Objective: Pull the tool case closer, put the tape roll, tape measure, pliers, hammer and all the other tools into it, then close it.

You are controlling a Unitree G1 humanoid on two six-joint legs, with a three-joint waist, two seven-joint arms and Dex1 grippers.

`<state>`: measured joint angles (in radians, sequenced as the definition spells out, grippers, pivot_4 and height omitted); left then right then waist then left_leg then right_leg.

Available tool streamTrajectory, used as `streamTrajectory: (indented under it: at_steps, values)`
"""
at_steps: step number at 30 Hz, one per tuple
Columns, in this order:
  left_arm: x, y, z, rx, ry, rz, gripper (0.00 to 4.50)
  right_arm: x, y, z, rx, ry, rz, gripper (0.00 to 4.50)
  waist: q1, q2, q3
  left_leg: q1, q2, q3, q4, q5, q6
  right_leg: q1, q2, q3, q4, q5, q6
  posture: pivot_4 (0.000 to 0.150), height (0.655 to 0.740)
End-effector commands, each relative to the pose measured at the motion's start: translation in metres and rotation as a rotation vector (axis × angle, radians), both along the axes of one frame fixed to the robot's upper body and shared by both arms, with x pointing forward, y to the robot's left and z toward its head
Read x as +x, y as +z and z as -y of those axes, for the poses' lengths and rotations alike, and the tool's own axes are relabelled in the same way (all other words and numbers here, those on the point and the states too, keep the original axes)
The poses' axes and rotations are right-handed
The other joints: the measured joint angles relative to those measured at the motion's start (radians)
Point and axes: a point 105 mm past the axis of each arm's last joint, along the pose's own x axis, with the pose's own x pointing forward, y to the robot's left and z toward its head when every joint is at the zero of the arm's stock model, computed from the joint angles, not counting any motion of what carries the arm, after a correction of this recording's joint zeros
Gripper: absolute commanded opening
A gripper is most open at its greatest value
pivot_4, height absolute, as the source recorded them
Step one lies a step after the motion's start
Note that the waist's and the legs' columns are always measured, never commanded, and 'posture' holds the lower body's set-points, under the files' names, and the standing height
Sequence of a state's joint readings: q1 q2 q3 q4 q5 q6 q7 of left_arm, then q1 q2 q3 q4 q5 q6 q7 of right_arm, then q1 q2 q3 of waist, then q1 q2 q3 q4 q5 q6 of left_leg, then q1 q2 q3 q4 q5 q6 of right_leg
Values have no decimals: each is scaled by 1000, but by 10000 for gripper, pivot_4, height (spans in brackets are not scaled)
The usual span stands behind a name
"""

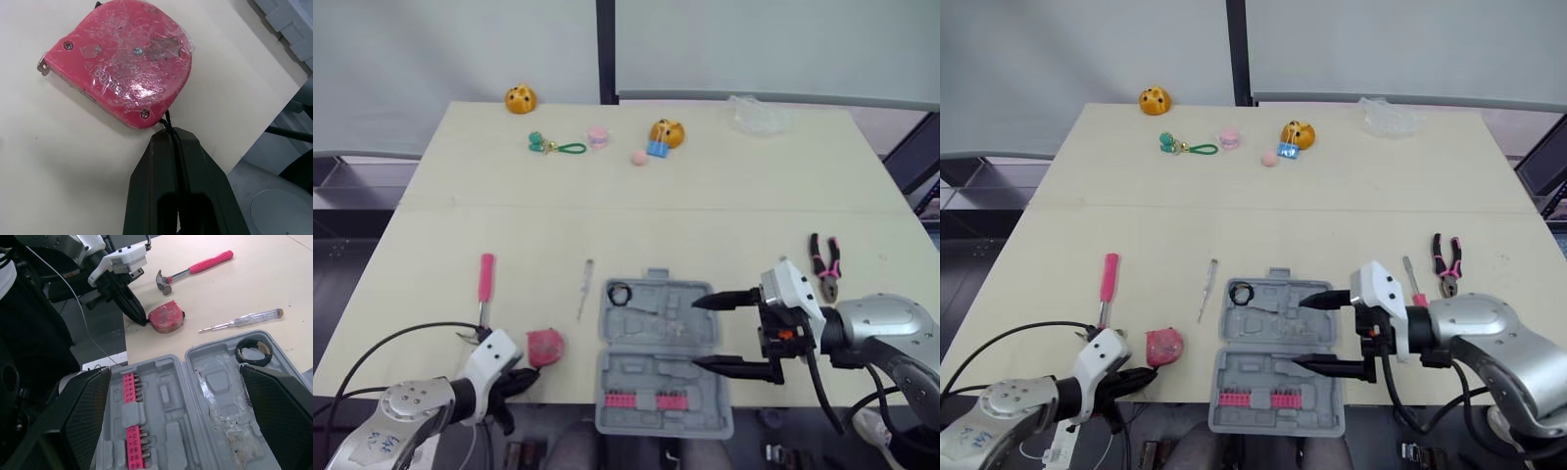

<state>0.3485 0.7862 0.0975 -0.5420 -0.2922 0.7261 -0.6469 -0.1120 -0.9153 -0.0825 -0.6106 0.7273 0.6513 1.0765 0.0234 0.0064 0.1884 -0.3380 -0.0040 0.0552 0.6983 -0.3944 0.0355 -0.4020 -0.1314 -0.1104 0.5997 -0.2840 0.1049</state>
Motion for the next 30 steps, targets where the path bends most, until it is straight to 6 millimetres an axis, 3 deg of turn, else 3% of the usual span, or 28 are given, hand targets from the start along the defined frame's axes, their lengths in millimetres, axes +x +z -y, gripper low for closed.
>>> streamTrajectory:
  at_steps: [1,4,9,11,15,19,30]
  values:
    - [1,7,-8,35,-22,30,256,-2,2,2,-21,31,36,45000,-1,1,0,0,0,0,0,0,0,0,0,0,0,0,0,1500,7400]
    - [1,26,-11,-16,-86,69,8979,-1,4,5,-38,32,63,45000,-1,1,0,0,0,0,0,0,0,0,0,0,0,0,0,1500,7400]
    - [-18,63,-21,-68,-348,64,34744,0,10,14,-50,10,76,45000,-1,3,2,0,0,-1,0,0,0,0,0,-1,-1,0,-1,1500,7400]
    - [-15,75,-26,-58,-440,78,44630,-1,11,17,-56,2,77,45000,2,3,2,-1,0,0,0,0,0,0,0,-1,-1,0,-1,1500,7400]
    - [13,72,-38,80,-544,172,44630,-4,11,22,-68,-12,73,45000,4,6,3,-1,0,-2,0,0,0,0,-1,-3,-1,0,-1,1500,7400]
    - [37,63,-30,77,-584,274,44630,-9,10,26,-82,-39,66,45000,0,6,3,-1,-1,-1,-1,0,0,0,0,-3,2,0,0,1500,7400]
    - [59,29,0,64,-735,275,44630,-16,8,26,-70,-99,54,45000,1,4,3,-2,-1,3,1,1,3,1,1,-14,5,2,3,1500,7400]
